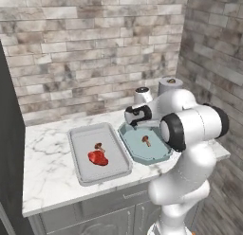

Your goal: Place one mushroom and one steak in each tupperware on the nearby counter, to pack two identical lunches.

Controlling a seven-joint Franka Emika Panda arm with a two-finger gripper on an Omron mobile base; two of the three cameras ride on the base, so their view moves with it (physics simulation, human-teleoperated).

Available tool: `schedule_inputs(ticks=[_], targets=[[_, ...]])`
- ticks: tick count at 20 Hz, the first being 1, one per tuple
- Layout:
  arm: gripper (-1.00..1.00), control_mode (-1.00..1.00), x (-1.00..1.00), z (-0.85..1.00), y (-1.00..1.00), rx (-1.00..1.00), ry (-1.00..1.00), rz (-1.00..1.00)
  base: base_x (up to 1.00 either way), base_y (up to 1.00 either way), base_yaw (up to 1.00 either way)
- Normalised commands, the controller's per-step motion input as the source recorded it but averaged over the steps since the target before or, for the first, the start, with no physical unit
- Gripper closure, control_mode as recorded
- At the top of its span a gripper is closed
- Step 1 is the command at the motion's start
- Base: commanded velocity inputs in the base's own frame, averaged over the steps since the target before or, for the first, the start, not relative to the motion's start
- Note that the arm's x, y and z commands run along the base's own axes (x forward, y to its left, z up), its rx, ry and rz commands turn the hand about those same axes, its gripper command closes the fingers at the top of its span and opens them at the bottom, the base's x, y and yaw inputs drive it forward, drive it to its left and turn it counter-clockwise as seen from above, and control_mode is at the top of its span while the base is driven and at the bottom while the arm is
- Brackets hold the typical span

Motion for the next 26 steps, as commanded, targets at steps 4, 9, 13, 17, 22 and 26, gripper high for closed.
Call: schedule_inputs(ticks=[4,9,13,17,22,26], targets=[[-1.00,-1.00,-1.00,0.85,-0.06,-0.04,-0.32,0.00,0.00,0.00,0.00],[-1.00,-1.00,-1.00,0.91,-0.16,-0.02,-0.35,0.00,0.00,0.00,0.00],[-1.00,-1.00,-1.00,0.84,-0.34,0.00,-0.25,0.02,0.00,0.00,0.00],[-1.00,-1.00,-1.00,0.85,-0.32,0.00,-0.20,0.04,0.00,0.00,0.00],[-1.00,-1.00,-1.00,0.90,-0.31,0.00,-0.20,0.06,0.00,0.00,0.00],[-1.00,-1.00,-1.00,0.77,-0.09,0.00,-0.14,0.09,0.00,0.00,0.00]])
